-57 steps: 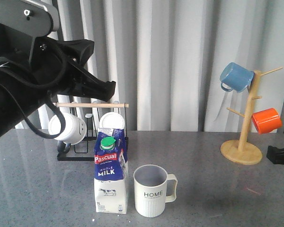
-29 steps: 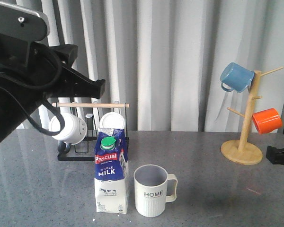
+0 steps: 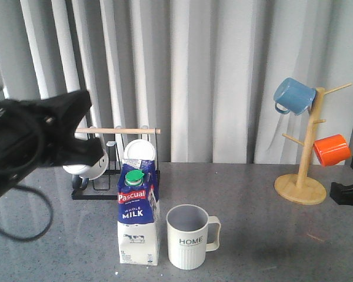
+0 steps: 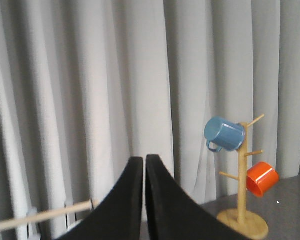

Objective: Place milk next to cup

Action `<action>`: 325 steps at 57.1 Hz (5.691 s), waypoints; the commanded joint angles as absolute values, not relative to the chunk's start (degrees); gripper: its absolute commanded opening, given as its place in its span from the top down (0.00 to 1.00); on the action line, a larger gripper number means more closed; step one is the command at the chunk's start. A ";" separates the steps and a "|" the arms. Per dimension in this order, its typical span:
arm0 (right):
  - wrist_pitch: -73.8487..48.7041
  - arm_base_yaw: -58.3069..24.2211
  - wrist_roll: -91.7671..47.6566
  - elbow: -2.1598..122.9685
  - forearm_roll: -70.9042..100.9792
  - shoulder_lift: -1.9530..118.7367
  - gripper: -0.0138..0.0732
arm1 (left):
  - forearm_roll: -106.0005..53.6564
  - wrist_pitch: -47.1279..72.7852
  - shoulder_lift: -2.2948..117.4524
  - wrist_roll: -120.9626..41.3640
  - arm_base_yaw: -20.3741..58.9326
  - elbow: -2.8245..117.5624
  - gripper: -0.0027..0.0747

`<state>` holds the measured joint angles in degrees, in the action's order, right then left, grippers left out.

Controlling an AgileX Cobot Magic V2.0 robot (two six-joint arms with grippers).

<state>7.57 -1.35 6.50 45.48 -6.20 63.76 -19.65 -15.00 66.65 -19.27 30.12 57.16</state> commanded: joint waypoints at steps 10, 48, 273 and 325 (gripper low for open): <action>11.89 -1.51 6.30 47.30 -6.23 62.84 0.85 | -0.63 -11.68 50.73 4.86 18.96 38.15 0.97; 11.89 -1.51 6.30 47.30 -6.23 62.84 0.85 | 3.75 -13.97 11.24 8.77 0.44 4.16 0.97; 0.74 -1.51 6.29 -2.15 -4.52 -1.50 0.85 | -0.77 -3.79 -1.38 0.61 3.46 -0.05 0.97; 0.73 -1.51 6.29 -2.15 -4.71 -1.45 0.85 | -0.77 -3.79 -1.38 0.61 3.46 -0.05 0.97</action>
